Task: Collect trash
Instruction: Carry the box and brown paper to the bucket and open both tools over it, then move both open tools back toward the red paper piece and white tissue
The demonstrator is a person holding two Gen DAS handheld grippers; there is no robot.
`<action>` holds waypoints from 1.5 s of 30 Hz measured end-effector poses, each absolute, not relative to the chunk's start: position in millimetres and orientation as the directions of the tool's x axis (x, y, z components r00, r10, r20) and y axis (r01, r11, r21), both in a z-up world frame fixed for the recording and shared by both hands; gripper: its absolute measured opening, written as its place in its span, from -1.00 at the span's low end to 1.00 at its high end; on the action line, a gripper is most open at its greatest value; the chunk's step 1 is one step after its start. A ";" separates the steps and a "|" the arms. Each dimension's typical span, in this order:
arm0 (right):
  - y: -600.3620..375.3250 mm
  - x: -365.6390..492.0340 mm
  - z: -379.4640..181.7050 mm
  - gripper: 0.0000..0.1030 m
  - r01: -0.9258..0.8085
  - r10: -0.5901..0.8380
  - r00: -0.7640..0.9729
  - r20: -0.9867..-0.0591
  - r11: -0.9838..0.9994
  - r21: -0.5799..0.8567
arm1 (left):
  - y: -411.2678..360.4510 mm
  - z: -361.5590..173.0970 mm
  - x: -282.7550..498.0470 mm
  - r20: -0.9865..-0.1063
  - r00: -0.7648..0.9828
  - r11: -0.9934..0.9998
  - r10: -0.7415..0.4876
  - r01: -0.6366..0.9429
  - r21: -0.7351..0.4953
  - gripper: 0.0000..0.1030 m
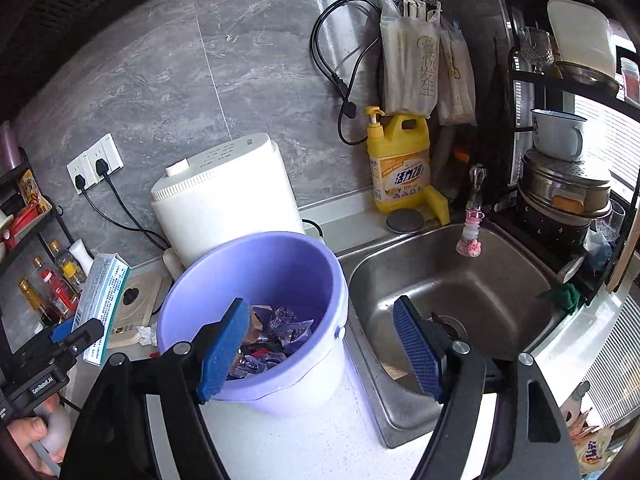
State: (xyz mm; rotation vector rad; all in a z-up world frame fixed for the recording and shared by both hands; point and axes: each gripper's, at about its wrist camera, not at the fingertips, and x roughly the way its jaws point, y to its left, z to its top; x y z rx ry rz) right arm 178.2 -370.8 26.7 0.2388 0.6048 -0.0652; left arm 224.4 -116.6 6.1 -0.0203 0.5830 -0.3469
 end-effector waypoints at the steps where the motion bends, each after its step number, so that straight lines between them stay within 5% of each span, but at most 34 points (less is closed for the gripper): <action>1: -374.4 175.5 26.8 0.43 0.138 0.004 0.822 -0.570 0.969 0.206 | -123.0 8.2 227.2 -0.535 0.775 0.937 -0.337 0.329 -0.114 0.27; 10: -397.3 153.1 29.9 0.44 0.195 -0.037 0.828 -0.559 0.954 0.226 | -174.3 23.8 250.0 -0.513 0.746 0.894 -0.424 0.436 -0.104 0.33; 12: -398.7 150.6 29.3 0.46 0.199 -0.038 0.829 -0.558 0.953 0.230 | -180.1 25.7 251.3 -0.507 0.775 0.911 -0.377 0.408 -0.055 0.89; 45: -230.0 204.0 23.2 0.70 -0.230 0.300 0.773 -0.558 0.954 0.194 | 35.7 -8.9 181.8 -0.585 0.811 0.990 -0.017 -0.070 -0.125 0.89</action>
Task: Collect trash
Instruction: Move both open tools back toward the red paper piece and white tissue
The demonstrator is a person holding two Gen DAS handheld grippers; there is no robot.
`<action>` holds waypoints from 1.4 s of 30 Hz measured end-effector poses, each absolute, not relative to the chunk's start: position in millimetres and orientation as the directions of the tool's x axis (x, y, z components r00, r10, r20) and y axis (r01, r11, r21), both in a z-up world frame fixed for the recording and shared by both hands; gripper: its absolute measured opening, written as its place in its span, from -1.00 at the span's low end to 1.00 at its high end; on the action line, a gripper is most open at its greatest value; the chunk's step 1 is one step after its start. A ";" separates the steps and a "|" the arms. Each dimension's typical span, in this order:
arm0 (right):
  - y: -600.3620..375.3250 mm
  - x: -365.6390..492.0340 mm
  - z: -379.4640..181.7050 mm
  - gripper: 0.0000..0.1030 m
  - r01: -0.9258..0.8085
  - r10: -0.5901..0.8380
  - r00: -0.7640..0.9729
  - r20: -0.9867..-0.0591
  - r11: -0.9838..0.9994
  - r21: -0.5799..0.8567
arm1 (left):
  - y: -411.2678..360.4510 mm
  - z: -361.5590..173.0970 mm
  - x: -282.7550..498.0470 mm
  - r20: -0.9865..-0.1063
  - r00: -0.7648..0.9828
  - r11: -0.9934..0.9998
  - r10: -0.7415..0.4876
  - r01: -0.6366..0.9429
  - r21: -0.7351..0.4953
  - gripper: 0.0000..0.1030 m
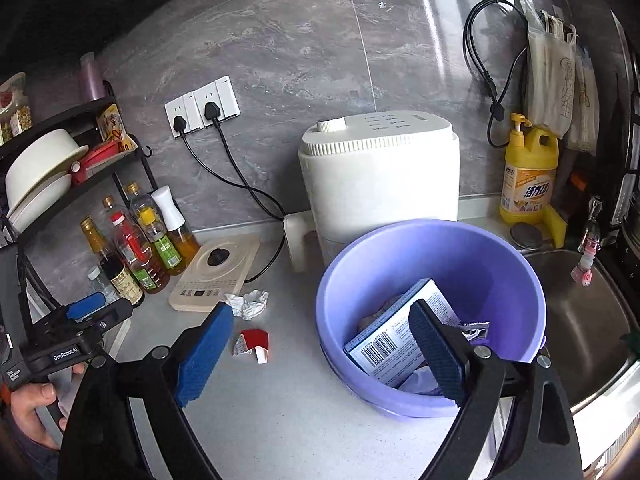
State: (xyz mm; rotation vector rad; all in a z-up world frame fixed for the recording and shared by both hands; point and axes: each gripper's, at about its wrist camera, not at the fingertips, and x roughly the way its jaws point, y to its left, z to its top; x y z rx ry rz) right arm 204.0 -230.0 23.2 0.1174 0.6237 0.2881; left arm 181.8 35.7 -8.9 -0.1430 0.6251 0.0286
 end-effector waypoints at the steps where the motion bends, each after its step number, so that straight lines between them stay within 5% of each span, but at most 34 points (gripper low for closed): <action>1: -222.8 205.5 22.9 0.70 -0.248 0.312 0.769 -0.558 0.950 0.189 | 40.2 -9.7 180.6 -0.586 0.810 0.988 -0.015 -0.078 -0.132 0.89; 13: -133.8 222.1 -12.9 0.84 -0.473 0.439 0.634 -0.637 0.871 0.129 | 74.2 -29.5 180.4 -0.619 0.785 0.980 0.020 -0.137 -0.142 0.89; 25: -87.9 266.2 -84.0 0.57 -0.526 0.427 0.490 -0.760 0.840 0.132 | 91.1 -57.9 198.7 -0.633 0.774 0.974 0.010 -0.151 -0.169 0.88; 35: -79.2 311.2 -125.9 0.54 -0.498 0.398 0.420 -0.816 0.852 0.159 | 96.5 -87.1 229.6 -0.672 0.740 0.969 -0.015 -0.154 -0.191 0.83; 42: -75.0 341.4 -153.5 0.23 -0.489 0.400 0.344 -0.849 0.848 0.201 | 98.5 -104.0 257.9 -0.697 0.716 0.968 -0.029 -0.155 -0.199 0.75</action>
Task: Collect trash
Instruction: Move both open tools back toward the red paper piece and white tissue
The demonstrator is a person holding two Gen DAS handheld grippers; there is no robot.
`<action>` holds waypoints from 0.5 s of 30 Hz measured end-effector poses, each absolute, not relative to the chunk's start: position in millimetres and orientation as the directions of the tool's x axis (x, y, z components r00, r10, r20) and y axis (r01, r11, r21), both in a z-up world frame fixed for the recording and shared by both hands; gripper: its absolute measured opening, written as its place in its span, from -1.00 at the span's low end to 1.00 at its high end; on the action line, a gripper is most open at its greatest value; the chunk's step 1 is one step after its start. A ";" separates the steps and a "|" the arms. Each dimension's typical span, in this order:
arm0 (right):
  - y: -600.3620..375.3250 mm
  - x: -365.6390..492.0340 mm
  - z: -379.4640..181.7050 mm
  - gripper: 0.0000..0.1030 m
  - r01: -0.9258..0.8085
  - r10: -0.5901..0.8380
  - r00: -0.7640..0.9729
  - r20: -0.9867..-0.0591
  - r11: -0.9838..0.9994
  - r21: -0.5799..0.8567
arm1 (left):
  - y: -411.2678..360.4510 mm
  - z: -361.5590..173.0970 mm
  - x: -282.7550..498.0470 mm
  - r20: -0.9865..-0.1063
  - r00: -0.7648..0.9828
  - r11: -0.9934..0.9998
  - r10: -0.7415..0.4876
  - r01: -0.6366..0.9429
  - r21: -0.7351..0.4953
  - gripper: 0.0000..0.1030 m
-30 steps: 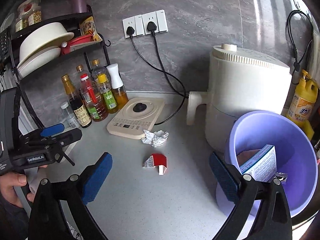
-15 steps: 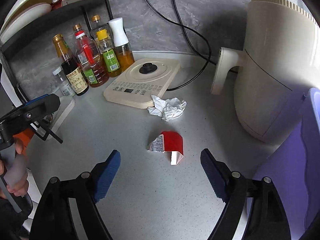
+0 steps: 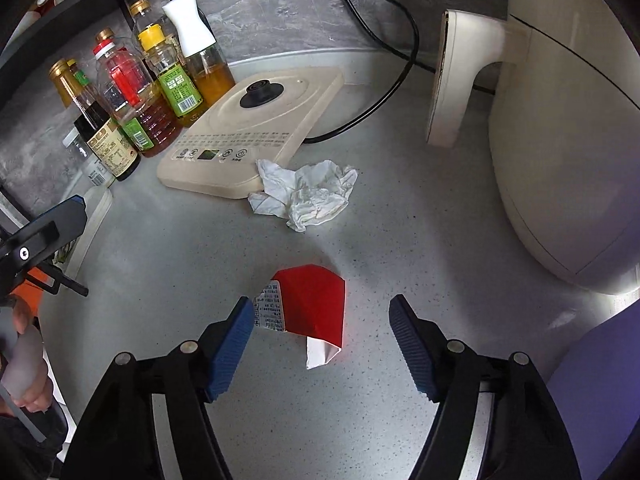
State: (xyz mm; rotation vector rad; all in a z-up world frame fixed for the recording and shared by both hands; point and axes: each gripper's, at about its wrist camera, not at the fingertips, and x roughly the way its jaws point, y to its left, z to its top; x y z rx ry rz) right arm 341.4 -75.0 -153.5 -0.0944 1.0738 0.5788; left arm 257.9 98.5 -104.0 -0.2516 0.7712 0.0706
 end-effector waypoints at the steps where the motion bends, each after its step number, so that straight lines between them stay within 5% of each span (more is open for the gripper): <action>1: -74.2 344.5 -157.3 0.10 -0.494 0.409 0.327 -0.852 0.842 0.215 | 98.6 -106.5 263.1 -0.701 0.713 0.967 -0.032 -0.156 -0.202 0.75; 3: -74.8 348.9 -160.9 -0.39 -0.507 0.457 0.289 -0.841 0.818 0.270 | 98.5 -111.4 272.4 -0.706 0.707 0.966 -0.039 -0.155 -0.208 0.72; 5: -74.9 348.8 -155.6 -0.54 -0.523 0.459 0.306 -0.834 0.813 0.256 | 96.0 -116.3 282.7 -0.714 0.699 0.967 -0.046 -0.148 -0.208 0.67; 15: -92.4 353.8 -131.6 -0.61 -0.474 0.375 0.477 -0.795 0.872 0.127 | 67.7 -131.9 322.7 -0.746 0.656 0.972 -0.116 -0.081 -0.223 0.43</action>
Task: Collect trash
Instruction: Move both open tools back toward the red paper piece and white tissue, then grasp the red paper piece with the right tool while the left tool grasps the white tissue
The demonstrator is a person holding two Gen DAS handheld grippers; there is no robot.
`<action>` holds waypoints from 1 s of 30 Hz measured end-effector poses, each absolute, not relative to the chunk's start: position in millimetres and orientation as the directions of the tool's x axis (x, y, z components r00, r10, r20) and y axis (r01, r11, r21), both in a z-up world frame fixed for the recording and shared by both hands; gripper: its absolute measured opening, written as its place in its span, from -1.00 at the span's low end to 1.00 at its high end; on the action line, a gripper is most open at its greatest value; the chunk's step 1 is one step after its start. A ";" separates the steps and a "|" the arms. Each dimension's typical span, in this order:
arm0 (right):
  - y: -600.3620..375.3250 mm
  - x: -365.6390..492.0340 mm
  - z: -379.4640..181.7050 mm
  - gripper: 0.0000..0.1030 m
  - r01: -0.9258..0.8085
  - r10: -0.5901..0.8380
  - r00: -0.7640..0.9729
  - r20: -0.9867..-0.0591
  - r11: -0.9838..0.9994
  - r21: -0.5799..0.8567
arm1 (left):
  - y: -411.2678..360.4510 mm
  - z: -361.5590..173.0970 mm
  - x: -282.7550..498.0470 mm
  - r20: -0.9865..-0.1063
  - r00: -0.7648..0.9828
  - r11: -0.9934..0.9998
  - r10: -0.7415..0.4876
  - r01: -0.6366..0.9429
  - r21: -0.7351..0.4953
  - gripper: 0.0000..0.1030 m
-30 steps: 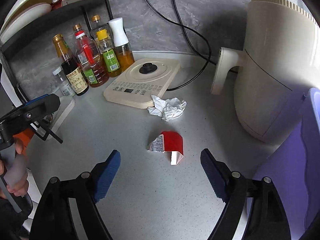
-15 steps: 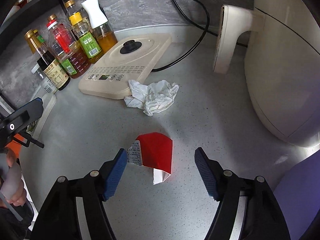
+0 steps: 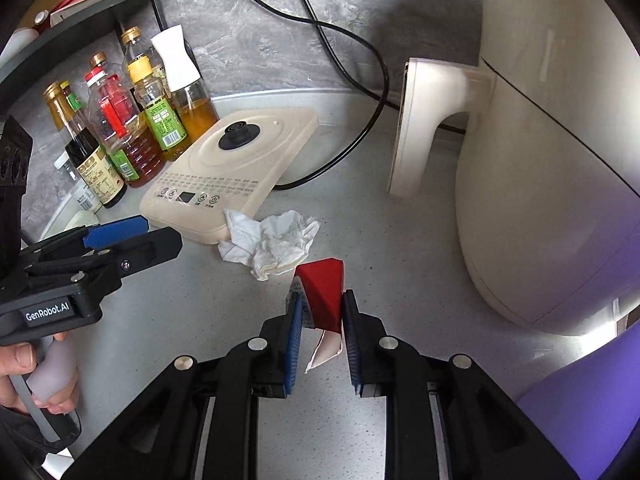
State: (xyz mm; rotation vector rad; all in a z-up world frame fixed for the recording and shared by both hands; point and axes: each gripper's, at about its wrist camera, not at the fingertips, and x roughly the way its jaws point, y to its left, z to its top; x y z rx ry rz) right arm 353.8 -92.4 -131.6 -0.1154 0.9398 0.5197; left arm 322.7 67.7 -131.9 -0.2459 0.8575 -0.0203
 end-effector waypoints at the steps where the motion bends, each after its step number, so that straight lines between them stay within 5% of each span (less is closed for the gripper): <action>1: -92.6 354.9 -131.6 -0.61 -0.471 0.366 0.486 -0.794 0.875 0.115 | 65.7 -133.8 325.9 -0.750 0.650 0.970 -0.123 -0.080 -0.228 0.43; 20: -95.7 361.1 -140.4 -0.60 -0.441 0.336 0.512 -0.790 0.893 0.094 | 60.7 -171.7 357.4 -0.795 0.593 0.886 -0.124 -0.295 -0.358 0.34; 22: -96.9 361.6 -141.0 -0.59 -0.437 0.336 0.510 -0.791 0.894 0.099 | 62.9 -172.2 356.5 -0.797 0.595 0.872 -0.102 -0.332 -0.359 0.21; 25: -96.9 362.2 -141.7 -0.59 -0.435 0.338 0.507 -0.793 0.895 0.103 | 69.7 -174.3 352.1 -0.803 0.589 0.852 -0.091 -0.371 -0.368 -0.30; 27: -95.4 361.2 -141.2 -0.59 -0.437 0.340 0.507 -0.792 0.893 0.104 | 74.6 -177.9 349.6 -0.807 0.581 0.849 -0.102 -0.373 -0.376 -0.83; 30: -91.9 358.7 -140.0 -0.59 -0.447 0.345 0.503 -0.793 0.889 0.103 | 80.0 -181.0 344.4 -0.801 0.581 0.838 -0.147 -0.357 -0.413 -0.95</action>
